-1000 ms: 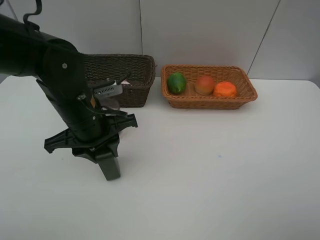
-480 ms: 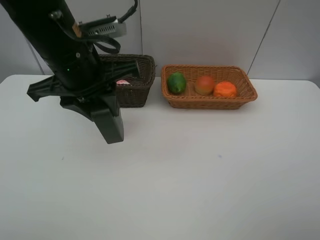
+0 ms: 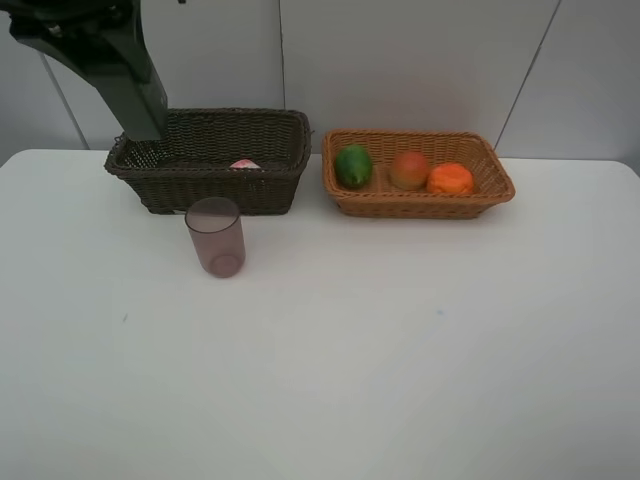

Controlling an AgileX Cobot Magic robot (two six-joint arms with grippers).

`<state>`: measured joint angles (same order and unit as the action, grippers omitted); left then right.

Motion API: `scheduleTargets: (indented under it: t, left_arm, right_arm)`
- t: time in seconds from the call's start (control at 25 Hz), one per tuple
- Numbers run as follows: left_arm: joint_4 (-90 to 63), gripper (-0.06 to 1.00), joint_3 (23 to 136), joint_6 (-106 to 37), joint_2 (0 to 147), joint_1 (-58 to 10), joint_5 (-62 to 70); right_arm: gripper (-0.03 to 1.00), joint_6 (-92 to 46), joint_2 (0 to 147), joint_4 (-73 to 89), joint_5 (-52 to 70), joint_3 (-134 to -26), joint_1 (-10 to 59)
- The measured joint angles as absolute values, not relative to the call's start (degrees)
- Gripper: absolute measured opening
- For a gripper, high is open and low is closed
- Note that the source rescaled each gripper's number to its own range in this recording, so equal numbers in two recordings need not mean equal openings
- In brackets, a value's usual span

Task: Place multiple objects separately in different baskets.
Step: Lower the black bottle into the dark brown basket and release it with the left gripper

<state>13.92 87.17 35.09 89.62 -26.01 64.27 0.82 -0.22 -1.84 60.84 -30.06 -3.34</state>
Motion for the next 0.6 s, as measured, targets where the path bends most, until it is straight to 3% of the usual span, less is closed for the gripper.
scheduleTargets:
  t: [0.6]
  left_arm:
    - [21.13,0.46,87.25,29.20,98.91,-16.31,44.13]
  right_arm:
    - [0.99,0.82,-0.22,-1.84,60.84,-30.06,-3.34]
